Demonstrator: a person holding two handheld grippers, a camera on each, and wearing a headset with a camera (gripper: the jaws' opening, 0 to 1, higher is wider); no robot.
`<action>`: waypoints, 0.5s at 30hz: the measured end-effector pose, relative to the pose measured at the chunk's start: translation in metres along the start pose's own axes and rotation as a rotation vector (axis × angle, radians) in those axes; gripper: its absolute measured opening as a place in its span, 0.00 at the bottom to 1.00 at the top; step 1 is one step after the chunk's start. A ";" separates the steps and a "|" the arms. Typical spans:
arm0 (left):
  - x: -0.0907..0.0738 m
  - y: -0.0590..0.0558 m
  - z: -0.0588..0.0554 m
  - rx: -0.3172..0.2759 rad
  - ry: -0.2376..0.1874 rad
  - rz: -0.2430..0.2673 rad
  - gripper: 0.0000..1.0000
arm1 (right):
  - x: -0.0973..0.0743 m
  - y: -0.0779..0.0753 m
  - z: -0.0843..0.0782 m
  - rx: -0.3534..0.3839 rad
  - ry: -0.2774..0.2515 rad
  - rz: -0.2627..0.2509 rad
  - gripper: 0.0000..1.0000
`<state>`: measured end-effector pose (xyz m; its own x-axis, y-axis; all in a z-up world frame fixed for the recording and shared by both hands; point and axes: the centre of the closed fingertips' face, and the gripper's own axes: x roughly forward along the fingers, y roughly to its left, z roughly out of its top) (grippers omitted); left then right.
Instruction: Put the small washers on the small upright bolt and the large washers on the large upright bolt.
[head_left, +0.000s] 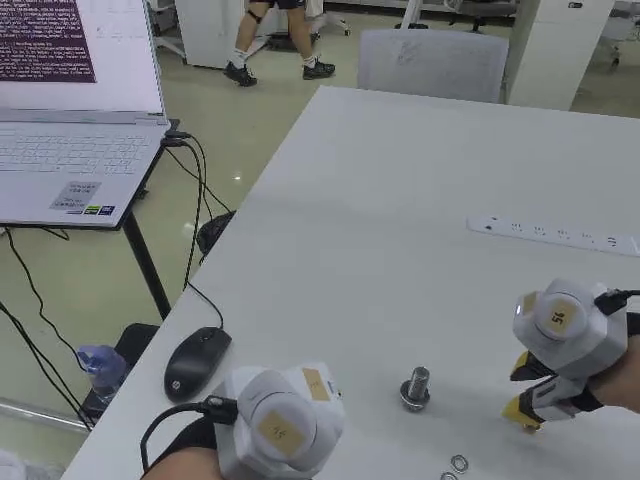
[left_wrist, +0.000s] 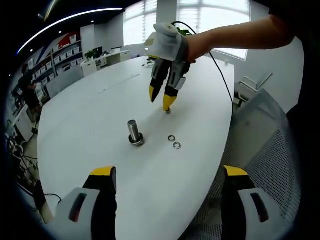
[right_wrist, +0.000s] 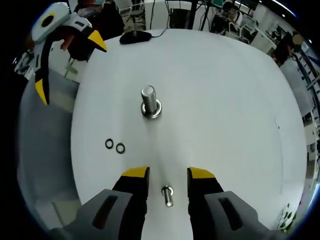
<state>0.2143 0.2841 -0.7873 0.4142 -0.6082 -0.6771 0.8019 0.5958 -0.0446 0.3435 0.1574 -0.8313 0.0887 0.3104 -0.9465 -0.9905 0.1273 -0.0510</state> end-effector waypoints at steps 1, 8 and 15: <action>0.000 0.000 0.000 -0.001 -0.001 -0.001 0.87 | 0.000 0.001 0.002 -0.004 -0.001 0.005 0.32; -0.002 -0.003 0.005 -0.007 -0.019 -0.007 0.91 | 0.001 0.005 0.015 -0.042 -0.010 0.020 0.32; -0.001 -0.003 0.006 -0.009 -0.024 -0.005 0.92 | 0.004 0.021 0.017 -0.119 -0.008 0.051 0.32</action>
<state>0.2140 0.2799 -0.7821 0.4202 -0.6238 -0.6590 0.8002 0.5972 -0.0552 0.3250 0.1771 -0.8303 0.0384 0.3209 -0.9463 -0.9992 -0.0015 -0.0410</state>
